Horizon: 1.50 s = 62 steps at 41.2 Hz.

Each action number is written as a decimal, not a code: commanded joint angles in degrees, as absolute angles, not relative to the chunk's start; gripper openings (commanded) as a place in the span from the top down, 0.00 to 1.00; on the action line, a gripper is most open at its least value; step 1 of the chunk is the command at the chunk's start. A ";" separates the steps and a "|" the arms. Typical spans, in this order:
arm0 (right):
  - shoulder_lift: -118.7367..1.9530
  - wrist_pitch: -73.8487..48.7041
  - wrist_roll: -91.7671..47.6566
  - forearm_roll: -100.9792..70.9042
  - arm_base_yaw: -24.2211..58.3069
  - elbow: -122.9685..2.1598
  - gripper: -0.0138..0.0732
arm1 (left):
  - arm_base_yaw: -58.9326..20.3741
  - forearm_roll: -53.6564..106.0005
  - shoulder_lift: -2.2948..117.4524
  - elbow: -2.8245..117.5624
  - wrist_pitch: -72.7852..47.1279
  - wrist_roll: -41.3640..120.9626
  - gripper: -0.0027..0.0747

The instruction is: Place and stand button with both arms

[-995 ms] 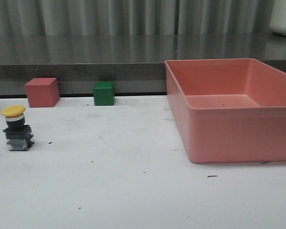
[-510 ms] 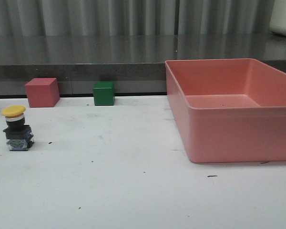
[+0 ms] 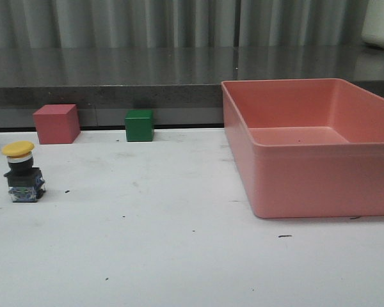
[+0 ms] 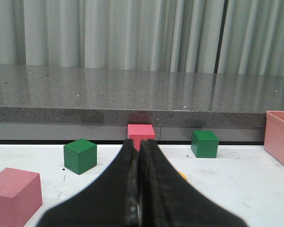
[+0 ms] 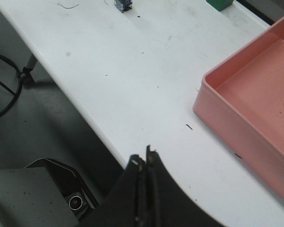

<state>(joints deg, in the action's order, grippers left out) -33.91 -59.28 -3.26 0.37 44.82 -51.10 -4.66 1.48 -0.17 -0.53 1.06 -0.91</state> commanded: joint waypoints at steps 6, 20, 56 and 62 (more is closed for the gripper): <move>-25.95 -40.65 -3.62 1.54 25.13 -42.49 0.98 | -5.13 1.98 -1.44 -1.34 5.94 -0.94 0.99; -3.63 -15.43 -3.62 1.54 5.38 -15.61 0.98 | -5.13 1.98 -1.44 -1.34 5.94 -0.94 0.99; 1.60 3.11 -3.62 1.53 2.83 1.37 0.98 | -5.13 1.98 -1.44 -1.34 5.94 -0.94 0.99; 1.60 3.11 -3.62 1.53 2.83 1.37 0.98 | -5.13 1.98 -1.44 -1.34 5.94 -0.94 0.99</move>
<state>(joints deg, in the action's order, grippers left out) 0.56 -2.09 -3.26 0.95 3.13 1.57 -4.66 1.57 -0.17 -0.53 1.06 -0.91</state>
